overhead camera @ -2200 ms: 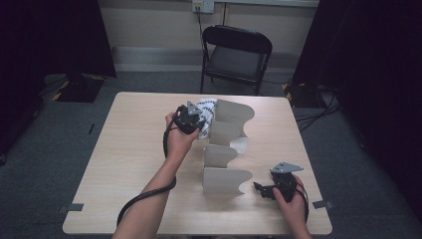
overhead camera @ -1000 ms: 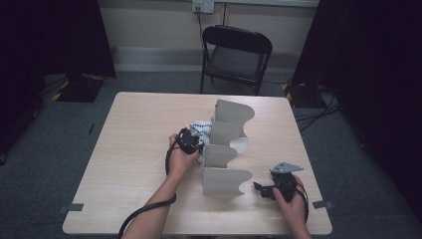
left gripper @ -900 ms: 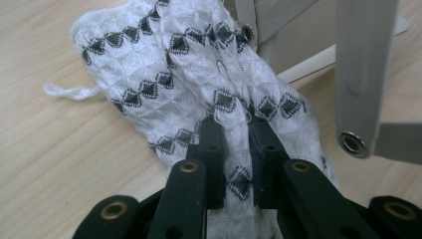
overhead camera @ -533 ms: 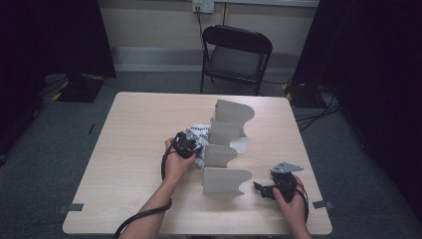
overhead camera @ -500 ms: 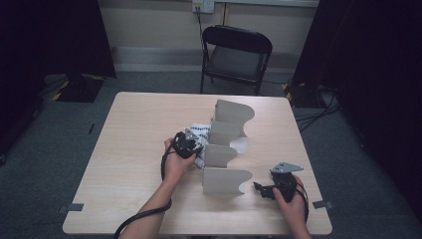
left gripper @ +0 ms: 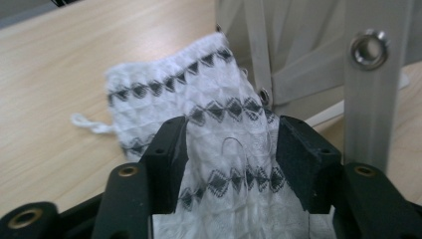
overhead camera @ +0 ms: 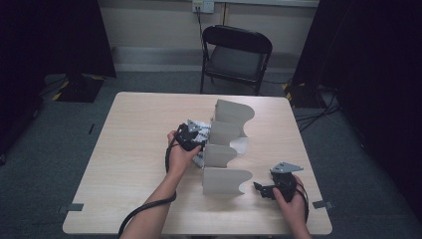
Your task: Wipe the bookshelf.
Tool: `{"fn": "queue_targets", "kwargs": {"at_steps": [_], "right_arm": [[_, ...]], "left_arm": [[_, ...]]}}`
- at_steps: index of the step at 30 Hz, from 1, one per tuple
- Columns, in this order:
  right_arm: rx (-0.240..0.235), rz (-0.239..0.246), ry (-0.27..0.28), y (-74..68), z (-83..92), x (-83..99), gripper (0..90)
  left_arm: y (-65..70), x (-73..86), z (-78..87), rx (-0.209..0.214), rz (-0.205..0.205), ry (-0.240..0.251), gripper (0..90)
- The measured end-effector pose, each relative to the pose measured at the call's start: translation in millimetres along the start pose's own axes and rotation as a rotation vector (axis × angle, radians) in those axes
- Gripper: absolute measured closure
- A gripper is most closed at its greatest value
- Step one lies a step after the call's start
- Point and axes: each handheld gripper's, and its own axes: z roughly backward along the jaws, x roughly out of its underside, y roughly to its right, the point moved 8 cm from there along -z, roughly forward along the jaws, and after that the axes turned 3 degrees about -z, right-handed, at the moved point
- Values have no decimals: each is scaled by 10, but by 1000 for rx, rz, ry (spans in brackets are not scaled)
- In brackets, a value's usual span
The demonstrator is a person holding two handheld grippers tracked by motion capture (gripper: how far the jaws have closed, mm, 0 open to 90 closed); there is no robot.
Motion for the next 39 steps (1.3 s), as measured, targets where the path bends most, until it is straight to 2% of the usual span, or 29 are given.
{"fn": "queue_targets", "kwargs": {"at_steps": [4,6,8,10,15,20,23,25,26,27,31,32,39], "right_arm": [[0,0,0,0,0,0,120],[0,0,0,0,0,0,120],[0,0,0,-1,0,0,120],[0,0,0,0,0,0,120],[0,0,0,0,0,0,120],[0,0,0,0,0,0,120],[0,0,0,-1,0,0,120],[0,0,0,0,0,0,120],[0,0,0,0,0,0,120],[0,0,0,0,0,0,120],[0,0,0,0,0,0,120],[0,0,0,0,0,0,120],[0,0,0,0,0,0,120]], "left_arm": [[20,40,-62,1,-17,-16,469],[27,100,-87,3,-31,-50,477],[25,154,-104,12,-13,-52,495],[24,172,-107,19,1,-33,514],[59,179,-75,31,-29,-56,608],[90,206,-40,45,-16,-59,658],[104,227,-4,45,-28,-74,687],[121,239,17,49,-20,-80,701],[119,246,32,48,-30,-85,709],[128,260,46,50,-18,-94,716],[143,289,95,62,-27,-104,729],[158,293,98,67,-10,-94,734],[173,350,179,88,-4,-108,785]]}}
